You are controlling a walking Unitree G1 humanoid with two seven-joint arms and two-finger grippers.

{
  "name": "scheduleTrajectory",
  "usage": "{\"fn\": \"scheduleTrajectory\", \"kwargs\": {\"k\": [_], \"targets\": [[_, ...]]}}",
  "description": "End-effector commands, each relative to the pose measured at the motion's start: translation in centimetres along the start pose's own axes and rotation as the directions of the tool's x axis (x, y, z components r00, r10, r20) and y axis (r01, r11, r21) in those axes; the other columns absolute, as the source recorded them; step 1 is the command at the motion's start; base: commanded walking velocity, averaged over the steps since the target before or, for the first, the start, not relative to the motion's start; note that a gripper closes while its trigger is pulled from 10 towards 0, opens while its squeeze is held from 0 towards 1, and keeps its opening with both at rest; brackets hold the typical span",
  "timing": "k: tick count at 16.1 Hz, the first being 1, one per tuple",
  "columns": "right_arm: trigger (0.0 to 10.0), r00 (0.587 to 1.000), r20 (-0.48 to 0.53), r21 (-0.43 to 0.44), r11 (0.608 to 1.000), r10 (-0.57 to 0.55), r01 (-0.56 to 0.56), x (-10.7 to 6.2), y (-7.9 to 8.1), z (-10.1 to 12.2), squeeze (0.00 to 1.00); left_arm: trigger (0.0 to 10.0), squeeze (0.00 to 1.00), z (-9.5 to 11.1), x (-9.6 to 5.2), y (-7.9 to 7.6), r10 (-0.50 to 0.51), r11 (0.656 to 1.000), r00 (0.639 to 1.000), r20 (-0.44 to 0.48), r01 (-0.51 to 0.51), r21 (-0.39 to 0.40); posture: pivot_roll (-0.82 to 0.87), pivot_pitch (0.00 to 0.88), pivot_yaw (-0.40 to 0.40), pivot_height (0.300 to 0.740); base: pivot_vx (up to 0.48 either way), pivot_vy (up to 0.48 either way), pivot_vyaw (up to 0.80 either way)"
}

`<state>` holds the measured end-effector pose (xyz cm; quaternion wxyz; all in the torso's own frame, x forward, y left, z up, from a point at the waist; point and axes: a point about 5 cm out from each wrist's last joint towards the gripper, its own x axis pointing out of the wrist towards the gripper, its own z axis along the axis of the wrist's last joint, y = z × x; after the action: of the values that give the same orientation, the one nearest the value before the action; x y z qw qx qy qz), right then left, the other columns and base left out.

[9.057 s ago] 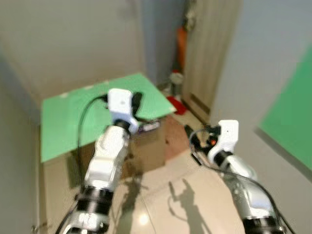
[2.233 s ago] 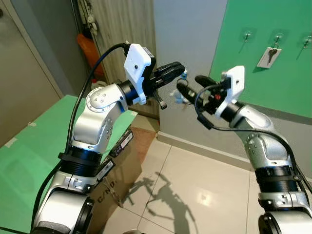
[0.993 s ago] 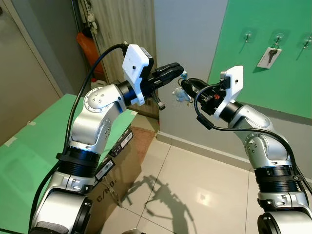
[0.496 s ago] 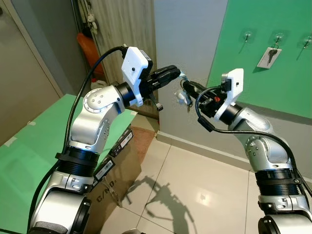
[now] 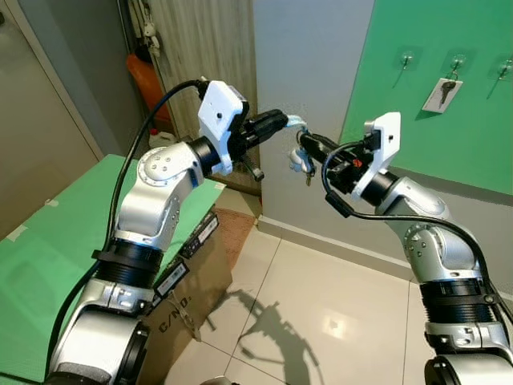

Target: Hang keys on a hook

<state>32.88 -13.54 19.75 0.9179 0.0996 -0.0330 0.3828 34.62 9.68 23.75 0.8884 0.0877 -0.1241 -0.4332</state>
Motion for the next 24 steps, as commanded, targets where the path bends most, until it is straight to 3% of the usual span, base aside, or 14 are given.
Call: {"fn": "scheduleTrajectory", "kwargs": {"k": [1,2,3,5,11,14,17,20,21,24], "targets": [[0.0,1.000,0.015,0.005,1.000,0.017,-0.017,0.1,0.4,0.2,0.00,10.0,0.00,0.4,0.0,0.6,0.025,0.999,1.000,-0.003,-0.025,0.027,-0.06,0.000,0.093,0.740,0.000,0.000,0.00],[0.0,1.000,0.015,0.007,1.000,0.016,-0.016,0.1,0.4,0.2,0.00,10.0,0.61,0.3,0.0,0.9,0.052,0.998,0.999,-0.001,-0.052,0.020,-0.06,0.000,0.094,0.740,0.000,0.000,0.00],[0.0,1.000,0.014,0.008,1.000,0.014,-0.014,0.0,0.4,0.2,0.00,10.0,1.00,0.2,0.0,1.0,0.064,0.998,0.998,-0.002,-0.064,0.015,-0.06,0.000,0.094,0.740,0.000,0.000,0.00],[0.0,1.000,0.015,0.009,1.000,0.013,-0.013,0.0,0.4,0.2,0.00,10.0,1.00,0.1,0.0,1.1,0.076,0.997,0.997,-0.010,-0.076,0.016,-0.06,0.000,0.093,0.740,0.000,0.000,0.00],[0.0,0.999,0.028,0.009,0.999,-0.035,0.035,-0.5,-0.3,0.3,0.00,10.0,1.00,0.7,-0.9,3.8,0.248,0.968,0.969,0.007,-0.249,0.028,-0.06,0.000,0.083,0.740,0.000,0.000,0.00],[0.0,0.975,0.078,-0.016,0.978,-0.208,0.210,-0.9,-2.1,0.7,0.00,10.0,1.00,0.1,-1.7,4.5,0.321,0.947,0.947,-0.008,-0.321,0.017,-0.06,0.000,0.086,0.740,0.000,0.000,0.00],[0.0,0.887,0.115,-0.023,0.892,-0.447,0.452,-2.4,-4.1,0.1,0.00,10.0,1.00,-3.5,-2.6,2.6,0.331,0.939,0.939,-0.094,-0.337,-0.060,-0.07,0.000,0.093,0.740,0.000,0.000,0.00],[0.0,0.865,0.099,-0.026,0.867,-0.492,0.497,-3.1,-4.2,-0.8,0.00,10.0,1.00,-5.5,-3.0,1.3,0.326,0.933,0.934,-0.147,-0.343,-0.111,-0.07,0.000,0.098,0.740,0.000,0.000,0.00],[0.0,0.857,0.100,-0.023,0.860,-0.505,0.509,-3.2,-4.3,-1.0,0.00,10.0,0.00,-6.2,-3.2,0.9,0.330,0.931,0.928,-0.172,-0.350,-0.100,-0.07,0.000,0.100,0.740,0.000,0.000,0.00],[0.0,0.830,0.115,-0.027,0.833,-0.546,0.552,-3.6,-4.8,-0.9,0.00,10.0,0.00,-6.6,-3.4,0.5,0.364,0.917,0.917,-0.164,-0.384,-0.110,-0.07,0.000,0.098,0.740,0.000,0.000,0.00]]}}
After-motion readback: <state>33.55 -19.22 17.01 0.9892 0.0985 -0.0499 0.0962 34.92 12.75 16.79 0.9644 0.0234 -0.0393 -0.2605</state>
